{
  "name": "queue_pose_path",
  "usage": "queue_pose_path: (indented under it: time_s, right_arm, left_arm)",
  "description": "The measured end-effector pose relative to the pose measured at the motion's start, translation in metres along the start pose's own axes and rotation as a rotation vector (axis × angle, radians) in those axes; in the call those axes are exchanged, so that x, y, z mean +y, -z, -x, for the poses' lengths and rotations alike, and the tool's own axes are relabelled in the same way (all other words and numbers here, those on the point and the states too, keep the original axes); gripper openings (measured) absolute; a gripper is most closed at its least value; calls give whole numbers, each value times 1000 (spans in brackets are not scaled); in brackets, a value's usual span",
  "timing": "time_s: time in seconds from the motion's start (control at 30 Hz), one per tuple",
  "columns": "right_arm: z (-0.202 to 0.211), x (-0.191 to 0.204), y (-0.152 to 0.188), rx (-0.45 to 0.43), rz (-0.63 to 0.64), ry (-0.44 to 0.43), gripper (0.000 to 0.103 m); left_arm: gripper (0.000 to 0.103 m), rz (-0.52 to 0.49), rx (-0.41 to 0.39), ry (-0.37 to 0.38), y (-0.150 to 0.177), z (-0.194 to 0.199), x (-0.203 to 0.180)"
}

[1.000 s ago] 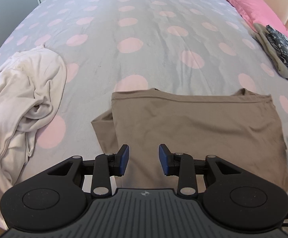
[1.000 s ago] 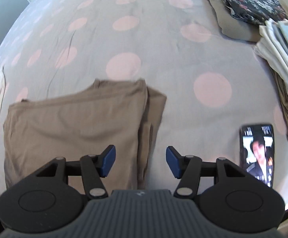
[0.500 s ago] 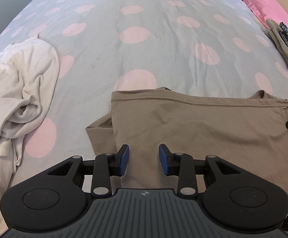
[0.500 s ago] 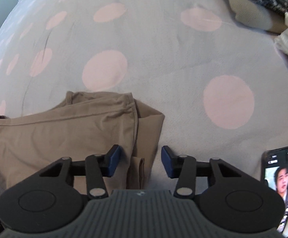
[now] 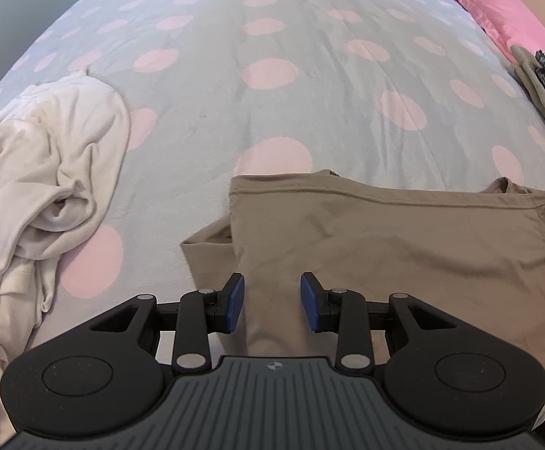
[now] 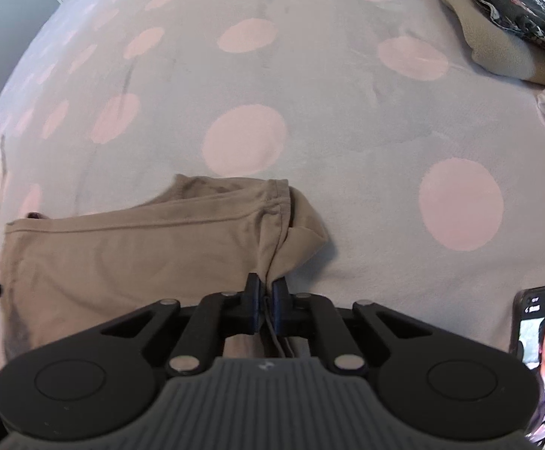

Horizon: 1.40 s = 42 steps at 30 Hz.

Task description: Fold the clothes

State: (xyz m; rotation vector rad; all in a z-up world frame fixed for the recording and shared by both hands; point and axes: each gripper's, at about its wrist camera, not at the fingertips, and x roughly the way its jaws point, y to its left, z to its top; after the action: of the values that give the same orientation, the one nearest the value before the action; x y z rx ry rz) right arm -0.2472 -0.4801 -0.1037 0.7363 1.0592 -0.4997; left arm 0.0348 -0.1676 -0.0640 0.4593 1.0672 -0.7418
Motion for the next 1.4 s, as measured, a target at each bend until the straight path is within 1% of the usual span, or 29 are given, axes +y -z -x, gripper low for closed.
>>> queue_pose_path:
  time_s: [0.07,0.23,0.33,0.43,0.5,0.63,0.8,0.97,1.1,1.23,1.4]
  right_arm:
    - [11,10,0,-4,0,-47,8]
    - [30,48,-1,-2,17,-128,8]
    - [36,75,0,12,32,-177,8]
    - [38,110,0,33,76,-225,7]
    - [37,136,-1,45,108,-256,7]
    - [28,184,0,77,159,-321,7]
    - [0,239,2,137,196,-367,7]
    - [-34,278,5,196,229,-388,7]
    - [-59,295,6,220,244,-377,7]
    - [-82,301,4,209,222,-338,7]
    - [-100,300,2,194,169,-324,8]
  left_arm:
    - [31,10,-4,2,3,3,6]
    - [31,52,-16,12,9,11,24]
    - [31,80,-26,42,13,16,33]
    - [29,91,-36,76,16,19,39]
    - [24,88,-39,99,19,20,40]
    - [24,80,-30,127,25,18,40]
    - [23,80,-41,129,28,18,42]
    - [23,93,-43,115,28,18,48]
    - [23,104,-36,98,29,15,52]
    - [23,112,-27,88,31,12,55]
    - [23,104,-20,89,33,11,54]
